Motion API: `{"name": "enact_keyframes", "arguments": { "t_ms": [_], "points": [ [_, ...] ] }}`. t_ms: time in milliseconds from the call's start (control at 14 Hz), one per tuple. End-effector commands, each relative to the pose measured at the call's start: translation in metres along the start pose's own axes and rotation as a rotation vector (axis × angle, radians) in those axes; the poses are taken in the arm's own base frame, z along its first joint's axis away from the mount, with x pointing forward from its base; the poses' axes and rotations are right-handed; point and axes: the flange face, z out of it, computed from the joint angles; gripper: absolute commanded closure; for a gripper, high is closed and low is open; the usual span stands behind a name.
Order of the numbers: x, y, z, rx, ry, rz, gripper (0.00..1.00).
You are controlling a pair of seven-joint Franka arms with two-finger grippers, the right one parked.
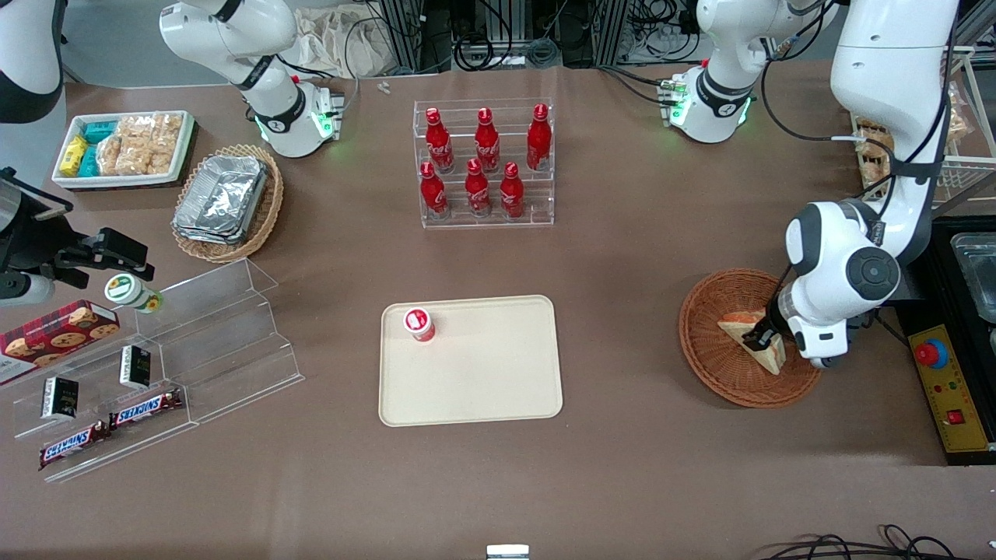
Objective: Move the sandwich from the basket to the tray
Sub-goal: 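Lower the open left gripper around the sandwich and close it, then lift the sandwich up out of the basket with the left gripper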
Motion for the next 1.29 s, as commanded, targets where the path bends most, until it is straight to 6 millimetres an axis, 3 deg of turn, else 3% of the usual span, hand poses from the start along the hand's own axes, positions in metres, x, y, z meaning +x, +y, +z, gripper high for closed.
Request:
{"name": "enact_keyframes", "arguments": {
  "t_ms": [0,143,286,500,786,857,1000,1071,1214],
  "points": [
    [-0.004,0.008,-0.012,-0.034,0.027,-0.079,1.0],
    [-0.004,0.013,-0.022,-0.041,0.031,-0.079,1.0],
    [-0.004,0.017,-0.043,-0.017,0.02,-0.068,1.0],
    [0.005,0.036,-0.117,0.025,-0.006,-0.056,1.0],
    [-0.005,0.057,-0.226,0.074,-0.031,0.072,1.0],
    [-0.013,0.063,-0.254,0.06,-0.033,0.086,1.0],
    [-0.041,0.078,-0.29,0.042,-0.044,0.14,1.0],
    [-0.063,0.091,-0.301,0.018,-0.044,0.187,1.0],
    [-0.102,0.122,-0.294,-0.018,-0.061,0.3,1.0]
  ]
}}
